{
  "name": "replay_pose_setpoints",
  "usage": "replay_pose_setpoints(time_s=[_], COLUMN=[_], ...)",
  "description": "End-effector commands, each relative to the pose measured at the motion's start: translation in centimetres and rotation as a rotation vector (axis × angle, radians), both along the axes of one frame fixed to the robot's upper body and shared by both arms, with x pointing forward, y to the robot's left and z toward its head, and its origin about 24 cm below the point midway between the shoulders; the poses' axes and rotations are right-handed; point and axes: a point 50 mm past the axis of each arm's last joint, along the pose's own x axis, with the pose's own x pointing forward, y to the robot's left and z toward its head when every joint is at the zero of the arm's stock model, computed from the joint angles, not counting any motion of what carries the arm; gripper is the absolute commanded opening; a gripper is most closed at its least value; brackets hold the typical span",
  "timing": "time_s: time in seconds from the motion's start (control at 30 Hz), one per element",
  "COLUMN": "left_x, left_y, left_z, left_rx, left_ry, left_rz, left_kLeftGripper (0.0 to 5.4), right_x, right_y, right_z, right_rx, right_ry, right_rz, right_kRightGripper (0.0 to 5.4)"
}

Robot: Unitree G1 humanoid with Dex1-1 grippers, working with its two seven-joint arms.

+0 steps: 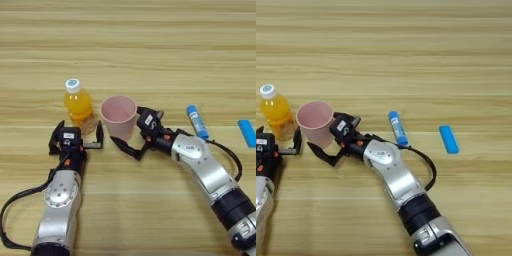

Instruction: Move the objects on the table

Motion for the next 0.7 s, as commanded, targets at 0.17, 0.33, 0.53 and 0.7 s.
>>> replay_pose_setpoints(time_s=[0.17, 0.33, 0.53, 0.7], left_x=[-0.1, -0.1, -0.1, -0.1], left_y=[-0.1, 0.0, 0.0, 0.0], left_z=[-0.1, -0.1, -0.1, -0.1], left_rx=[-0.001, -0.001, -0.003, -0.004], left_ry=[0.008, 0.009, 0.009, 0.009], left_rz=[0.007, 0.009, 0.010, 0.010], left_kLeftGripper=[5.38, 5.38, 5.38, 5.38], right_x=[0.9, 1.0, 1.1, 1.2], right_y=[0.6, 1.1, 1.6, 1.9], right_z=[0.3, 0.1, -0.1, -0.1], right_rx=[0.012, 0.020, 0.024, 0.030], right_ry=[-0.018, -0.009, -0.001, -0.001], right_rz=[-0.018, -0.015, -0.009, -0.008], right_kRightGripper=[5.40, 5.40, 5.40, 5.40])
